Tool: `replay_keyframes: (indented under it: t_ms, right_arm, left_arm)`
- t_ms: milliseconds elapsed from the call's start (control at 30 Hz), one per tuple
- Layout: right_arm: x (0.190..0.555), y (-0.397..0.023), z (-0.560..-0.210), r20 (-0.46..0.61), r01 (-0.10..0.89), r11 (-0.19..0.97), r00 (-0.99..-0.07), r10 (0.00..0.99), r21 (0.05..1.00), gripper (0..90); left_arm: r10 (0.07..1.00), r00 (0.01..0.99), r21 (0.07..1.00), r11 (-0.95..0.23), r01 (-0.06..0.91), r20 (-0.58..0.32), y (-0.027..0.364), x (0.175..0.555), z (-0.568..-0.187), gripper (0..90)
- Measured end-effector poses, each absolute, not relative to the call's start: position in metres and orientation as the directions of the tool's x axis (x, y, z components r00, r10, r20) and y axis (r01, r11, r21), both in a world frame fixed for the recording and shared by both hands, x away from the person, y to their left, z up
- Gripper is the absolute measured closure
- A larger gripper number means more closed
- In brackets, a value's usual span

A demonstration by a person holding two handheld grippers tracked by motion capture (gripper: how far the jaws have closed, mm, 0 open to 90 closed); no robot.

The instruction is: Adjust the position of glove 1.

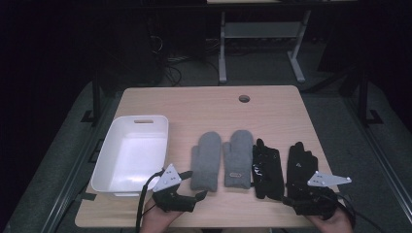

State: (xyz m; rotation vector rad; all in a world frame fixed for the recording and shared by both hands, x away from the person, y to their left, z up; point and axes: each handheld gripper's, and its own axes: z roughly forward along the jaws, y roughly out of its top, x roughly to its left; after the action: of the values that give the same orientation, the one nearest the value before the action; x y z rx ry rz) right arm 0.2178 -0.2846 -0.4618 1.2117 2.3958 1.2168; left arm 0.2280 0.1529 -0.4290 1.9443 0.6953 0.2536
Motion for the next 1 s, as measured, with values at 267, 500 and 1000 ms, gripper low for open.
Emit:
replay_keyframes:
  t_ms: [267,500,1000]
  right_arm:
    - [0.218,-0.282,-0.457,0.185,0.580,0.328,-0.653,0.734,0.746,18.6]
    - [0.227,-0.267,-0.443,0.148,0.538,0.395,-0.710,0.688,0.745,18.1]
    - [0.263,-0.234,-0.410,0.110,0.474,0.485,-0.789,0.605,0.735,18.1]
  left_arm:
    - [0.570,0.815,0.875,-0.337,0.348,-0.105,0.154,0.226,-0.431,18.8]
    - [0.564,0.820,0.878,-0.336,0.340,-0.101,0.154,0.224,-0.429,18.8]
    - [0.547,0.825,0.869,-0.328,0.369,-0.144,0.153,0.224,-0.428,18.8]
